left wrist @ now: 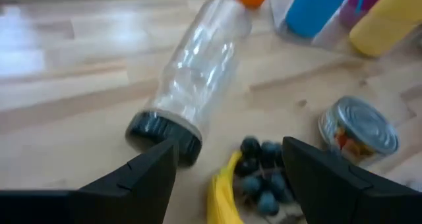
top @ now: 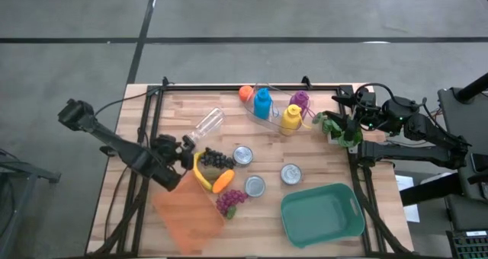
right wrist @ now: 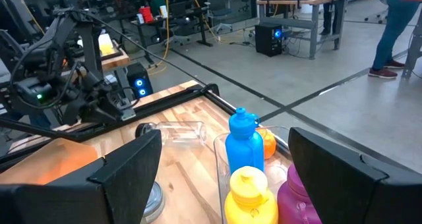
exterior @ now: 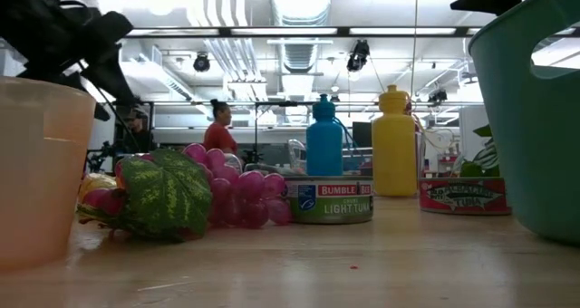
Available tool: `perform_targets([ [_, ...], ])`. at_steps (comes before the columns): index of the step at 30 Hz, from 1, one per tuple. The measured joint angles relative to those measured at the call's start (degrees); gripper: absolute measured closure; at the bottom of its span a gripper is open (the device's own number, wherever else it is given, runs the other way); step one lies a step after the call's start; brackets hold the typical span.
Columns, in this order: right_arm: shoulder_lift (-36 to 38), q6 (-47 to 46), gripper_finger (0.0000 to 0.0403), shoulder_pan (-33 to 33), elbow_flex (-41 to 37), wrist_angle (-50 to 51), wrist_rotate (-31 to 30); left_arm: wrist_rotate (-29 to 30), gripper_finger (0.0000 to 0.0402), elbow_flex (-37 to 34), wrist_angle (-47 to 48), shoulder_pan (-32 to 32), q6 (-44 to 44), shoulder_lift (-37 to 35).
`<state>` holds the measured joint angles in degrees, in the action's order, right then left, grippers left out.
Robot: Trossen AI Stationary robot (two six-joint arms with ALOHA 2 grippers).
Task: Pick & Place Food Item
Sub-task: Put the transparent water bottle into the transparent bin
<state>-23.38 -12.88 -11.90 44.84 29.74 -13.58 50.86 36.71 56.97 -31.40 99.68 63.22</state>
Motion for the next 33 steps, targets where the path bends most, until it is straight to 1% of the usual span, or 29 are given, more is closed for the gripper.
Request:
perform_targets([
  [4, 0.00, 0.00, 0.0074, 0.00, 0.00, 0.00, 0.01, -1.15, 0.0128, -0.04, 0.40, -1.17, -1.50, -0.16],
  [9, 0.00, 0.00, 0.0074, 0.00, 0.00, 0.00, 0.00, -1.13, 0.0128, -0.41, 0.89, -1.55, -6.48, -0.24],
  [15, 0.00, 0.00, 0.0074, -0.01, 0.00, 0.00, 0.00, -2.52, 0.0128, -3.36, 1.06, -1.99, -6.91, -0.22],
  [23, -0.01, 0.00, 0.0074, -0.02, 0.00, 0.00, 0.01, -2.41, 0.0128, -6.86, 0.01, -3.90, -6.86, -0.24],
  [28, 0.00, 0.00, 0.0074, 0.00, 0.00, 0.00, 0.00, -1.91, 0.0128, -9.25, -2.19, -4.19, -7.11, -0.24],
  [33, -0.02, 0.00, 0.0074, 0.00, 0.00, 0.00, 0.00, -1.85, 0.0128, -10.24, -3.81, -4.19, -14.29, -0.24],
])
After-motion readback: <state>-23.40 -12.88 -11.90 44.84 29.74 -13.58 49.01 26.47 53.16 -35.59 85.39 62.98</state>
